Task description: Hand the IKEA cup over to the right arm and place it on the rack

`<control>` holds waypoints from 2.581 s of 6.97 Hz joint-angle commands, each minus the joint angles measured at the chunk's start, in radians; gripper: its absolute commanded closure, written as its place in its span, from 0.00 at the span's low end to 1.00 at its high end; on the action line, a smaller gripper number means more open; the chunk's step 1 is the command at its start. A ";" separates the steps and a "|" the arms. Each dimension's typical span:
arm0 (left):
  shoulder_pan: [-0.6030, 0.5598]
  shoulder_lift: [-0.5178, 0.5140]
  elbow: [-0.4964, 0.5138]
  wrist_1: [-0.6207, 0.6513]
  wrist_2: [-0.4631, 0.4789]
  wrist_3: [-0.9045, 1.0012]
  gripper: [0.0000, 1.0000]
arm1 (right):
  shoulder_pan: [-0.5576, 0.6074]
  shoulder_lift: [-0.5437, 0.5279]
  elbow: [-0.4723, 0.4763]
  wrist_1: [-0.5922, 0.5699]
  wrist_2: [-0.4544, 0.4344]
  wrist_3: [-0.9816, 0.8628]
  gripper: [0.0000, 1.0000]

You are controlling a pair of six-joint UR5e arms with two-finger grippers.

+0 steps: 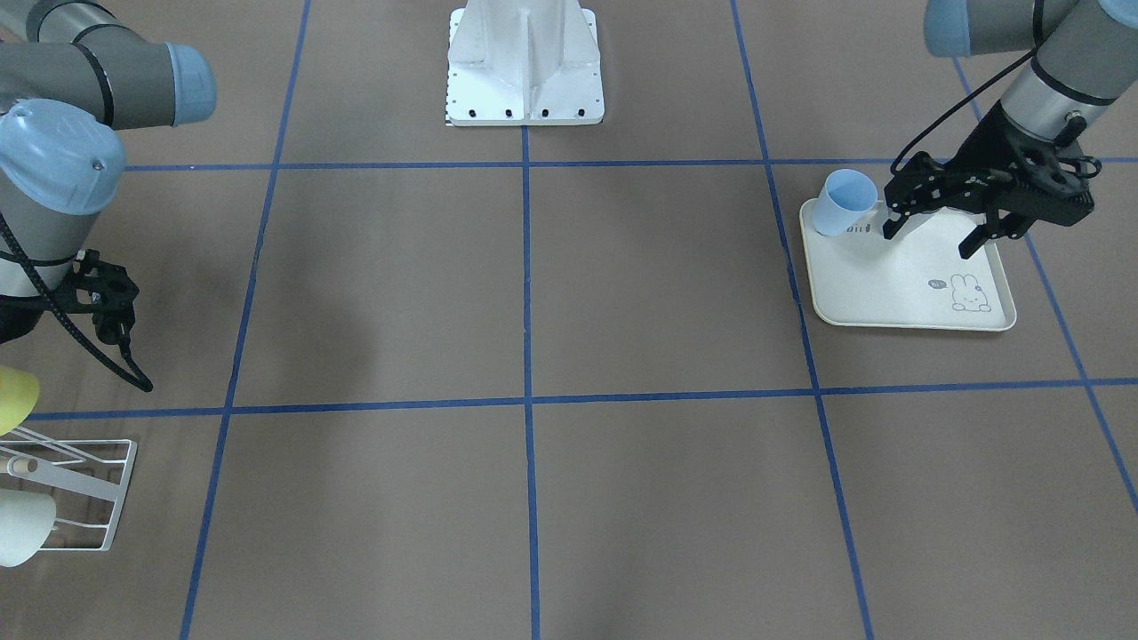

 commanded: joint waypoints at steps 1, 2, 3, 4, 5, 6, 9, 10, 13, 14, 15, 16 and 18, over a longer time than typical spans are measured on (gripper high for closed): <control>0.000 0.000 0.000 0.000 0.000 0.000 0.00 | -0.003 -0.001 -0.029 0.039 0.000 -0.026 0.33; 0.000 0.001 -0.003 -0.001 0.000 0.000 0.00 | -0.003 -0.001 -0.031 0.039 0.000 -0.036 0.17; 0.000 0.001 -0.006 0.000 0.000 0.000 0.00 | -0.001 0.003 -0.032 0.041 -0.001 -0.088 0.01; 0.000 0.001 -0.006 0.000 0.000 0.000 0.00 | -0.001 0.005 -0.031 0.041 -0.001 -0.090 0.01; 0.000 0.001 -0.006 0.000 0.000 0.000 0.00 | -0.001 0.007 -0.028 0.041 -0.001 -0.084 0.01; -0.001 0.003 -0.006 0.000 0.000 0.000 0.00 | -0.001 0.026 -0.016 0.041 0.003 -0.077 0.01; -0.001 0.055 -0.006 -0.008 0.010 0.015 0.00 | -0.009 0.028 0.108 0.060 0.227 0.328 0.01; -0.001 0.073 -0.008 -0.020 0.038 0.015 0.00 | -0.018 0.022 0.128 0.120 0.329 0.502 0.01; 0.011 0.228 -0.003 -0.223 0.056 0.009 0.00 | -0.088 0.023 0.130 0.475 0.527 1.226 0.01; 0.014 0.265 -0.002 -0.266 0.056 0.006 0.00 | -0.129 0.031 0.130 0.605 0.522 1.445 0.01; 0.023 0.303 0.000 -0.273 0.056 0.014 0.00 | -0.177 0.037 0.139 0.649 0.537 1.545 0.01; 0.047 0.336 0.003 -0.273 0.067 0.014 0.00 | -0.194 0.039 0.145 0.624 0.568 1.553 0.01; 0.113 0.398 0.003 -0.320 0.104 0.011 0.00 | -0.193 0.106 0.150 0.506 0.586 1.553 0.01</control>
